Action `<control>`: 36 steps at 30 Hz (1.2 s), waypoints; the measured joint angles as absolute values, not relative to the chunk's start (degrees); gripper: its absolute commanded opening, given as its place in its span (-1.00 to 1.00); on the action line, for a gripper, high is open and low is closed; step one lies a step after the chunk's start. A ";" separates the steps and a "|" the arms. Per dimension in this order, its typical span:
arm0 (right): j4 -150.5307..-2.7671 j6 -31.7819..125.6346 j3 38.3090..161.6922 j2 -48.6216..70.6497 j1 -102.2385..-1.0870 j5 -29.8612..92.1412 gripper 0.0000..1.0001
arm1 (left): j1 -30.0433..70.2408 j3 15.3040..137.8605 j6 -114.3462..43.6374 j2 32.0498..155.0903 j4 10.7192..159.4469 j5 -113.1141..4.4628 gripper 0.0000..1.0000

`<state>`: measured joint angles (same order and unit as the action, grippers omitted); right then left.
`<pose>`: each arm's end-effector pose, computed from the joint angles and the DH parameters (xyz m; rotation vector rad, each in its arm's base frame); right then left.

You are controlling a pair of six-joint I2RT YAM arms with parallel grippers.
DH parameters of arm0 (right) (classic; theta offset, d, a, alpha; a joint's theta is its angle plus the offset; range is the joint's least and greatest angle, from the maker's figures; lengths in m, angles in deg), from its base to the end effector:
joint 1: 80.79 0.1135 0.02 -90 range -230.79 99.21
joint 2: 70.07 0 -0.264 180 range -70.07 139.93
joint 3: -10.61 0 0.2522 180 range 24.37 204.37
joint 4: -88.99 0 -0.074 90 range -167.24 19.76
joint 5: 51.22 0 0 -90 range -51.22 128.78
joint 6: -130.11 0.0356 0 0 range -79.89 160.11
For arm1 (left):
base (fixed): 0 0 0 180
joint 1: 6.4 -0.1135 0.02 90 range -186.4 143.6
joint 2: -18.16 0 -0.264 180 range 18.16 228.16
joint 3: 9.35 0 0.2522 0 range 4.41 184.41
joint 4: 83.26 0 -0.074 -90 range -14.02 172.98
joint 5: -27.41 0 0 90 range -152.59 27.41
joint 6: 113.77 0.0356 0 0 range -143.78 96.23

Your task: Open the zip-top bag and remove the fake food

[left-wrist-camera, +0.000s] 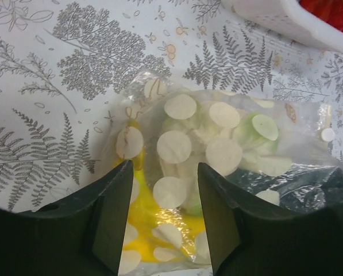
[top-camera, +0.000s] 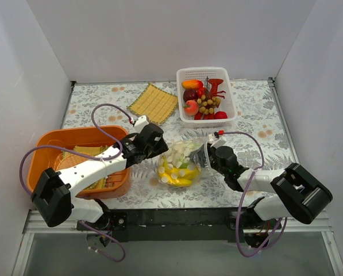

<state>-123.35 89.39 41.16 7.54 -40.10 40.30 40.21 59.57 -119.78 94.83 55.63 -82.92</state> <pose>0.1835 0.1565 0.1589 0.1674 1.9602 1.0540 0.2011 -0.1947 0.2555 -1.1912 2.1894 -0.7412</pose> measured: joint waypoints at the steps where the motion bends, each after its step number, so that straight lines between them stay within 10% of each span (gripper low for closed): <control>1: -123.31 89.39 40.94 7.21 -40.10 40.58 -0.82 | 40.21 58.80 -120.13 94.19 55.32 -82.75 -0.07; 21: -117.17 86.46 40.22 1.77 -40.10 41.63 -0.90 | 40.21 50.30 -121.53 98.19 61.02 -76.87 -0.07; 36: -107.11 86.22 43.59 -3.87 -40.10 40.91 -0.97 | 40.56 49.41 -121.68 103.24 69.29 -82.95 -0.97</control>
<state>-107.11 86.22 43.59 -3.87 -40.10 40.91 40.56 49.41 -121.68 103.24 69.29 -82.95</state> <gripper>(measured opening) 0.342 0.185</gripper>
